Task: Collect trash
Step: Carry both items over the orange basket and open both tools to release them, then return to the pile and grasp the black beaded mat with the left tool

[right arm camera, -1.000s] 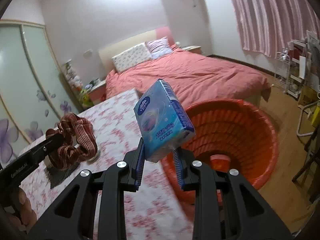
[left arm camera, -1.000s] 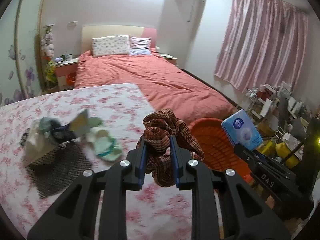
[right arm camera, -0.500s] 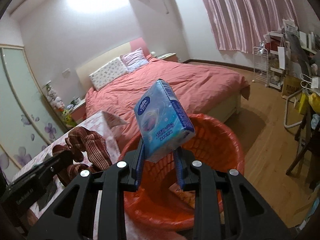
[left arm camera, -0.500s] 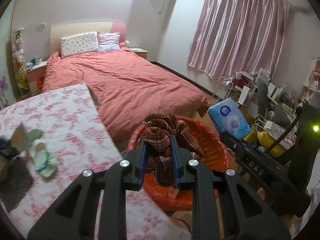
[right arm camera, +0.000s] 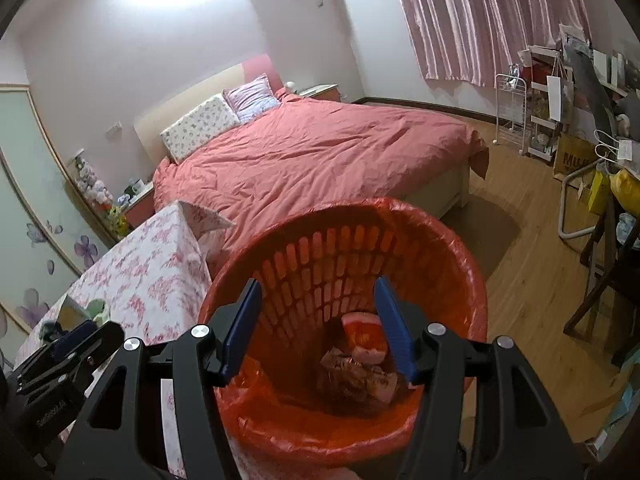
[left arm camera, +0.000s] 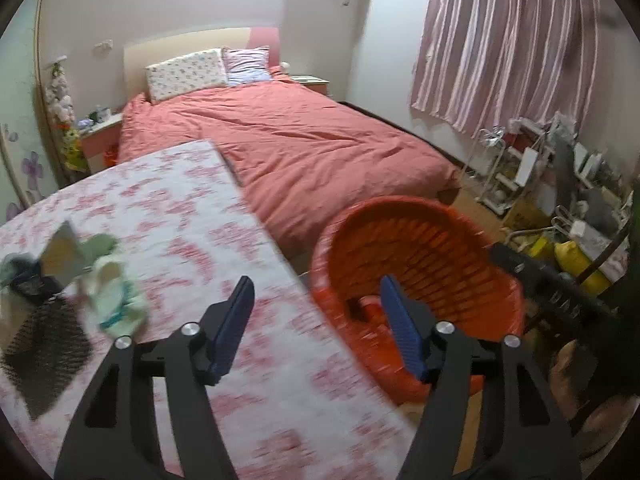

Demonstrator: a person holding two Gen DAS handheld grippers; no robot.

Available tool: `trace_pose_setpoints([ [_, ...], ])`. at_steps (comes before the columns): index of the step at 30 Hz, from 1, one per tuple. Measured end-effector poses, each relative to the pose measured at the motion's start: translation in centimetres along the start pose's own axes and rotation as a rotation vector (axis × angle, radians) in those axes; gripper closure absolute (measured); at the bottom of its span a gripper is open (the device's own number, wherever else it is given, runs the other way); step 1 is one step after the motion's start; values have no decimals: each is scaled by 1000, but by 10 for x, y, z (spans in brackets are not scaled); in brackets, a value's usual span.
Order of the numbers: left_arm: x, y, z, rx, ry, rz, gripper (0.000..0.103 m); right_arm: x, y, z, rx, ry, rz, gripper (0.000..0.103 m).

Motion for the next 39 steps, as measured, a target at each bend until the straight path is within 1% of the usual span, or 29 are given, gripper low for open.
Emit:
trace_pose_setpoints([
  [3,11,10,-26,-7,-53,7,34,2,1,-7,20,-7,-9,44],
  [5,19,15,-45,8,-81,7,33,5,3,-17,43,-12,-13,44],
  [9,34,26,-89,64,-137,3,32,10,7,-40,79,-30,-16,44],
  [13,49,36,-130,114,-198,6,27,11,15,-65,123,-55,-28,43],
  [16,61,46,-168,160,-269,12,25,11,22,-86,157,-82,-44,43],
  [20,68,55,-211,232,-355,8,25,10,30,-109,194,-109,-61,43],
  [23,63,59,-236,282,-388,-7,25,9,37,-125,221,-128,-77,43],
  [25,59,60,-242,290,-397,-17,29,9,41,-133,233,-134,-84,43],
  [28,51,62,-248,302,-395,-40,42,8,45,-144,254,-142,-97,43],
  [29,48,63,-250,305,-396,-50,43,7,47,-147,261,-143,-101,43],
  [30,47,64,-252,301,-405,-50,47,7,49,-150,268,-145,-106,43],
  [31,47,64,-252,292,-413,-46,53,6,50,-153,271,-146,-108,43],
  [32,47,65,-252,290,-402,-49,58,6,51,-156,278,-149,-113,43],
  [33,47,65,-252,291,-387,-49,66,5,53,-158,281,-150,-115,43],
  [34,47,66,-251,291,-379,-49,69,4,54,-161,284,-151,-118,43],
  [35,50,66,-250,282,-376,-41,77,4,55,-164,288,-154,-121,43],
  [36,52,66,-248,268,-374,-37,90,2,56,-167,292,-157,-125,43],
  [37,53,67,-247,259,-375,-37,92,2,58,-171,297,-161,-129,43],
  [39,58,69,-248,264,-360,-33,93,1,60,-177,306,-167,-134,43],
])
Point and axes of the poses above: each gripper's, at about its wrist camera, not at the fingertips, and x roughly against the way its jaws point, z to its right, y to its underside, the point moved 6 cm from there along -x, roughly the way its jaws point, and after that the axes turned 5 degrees about x, right-handed, at the moved point
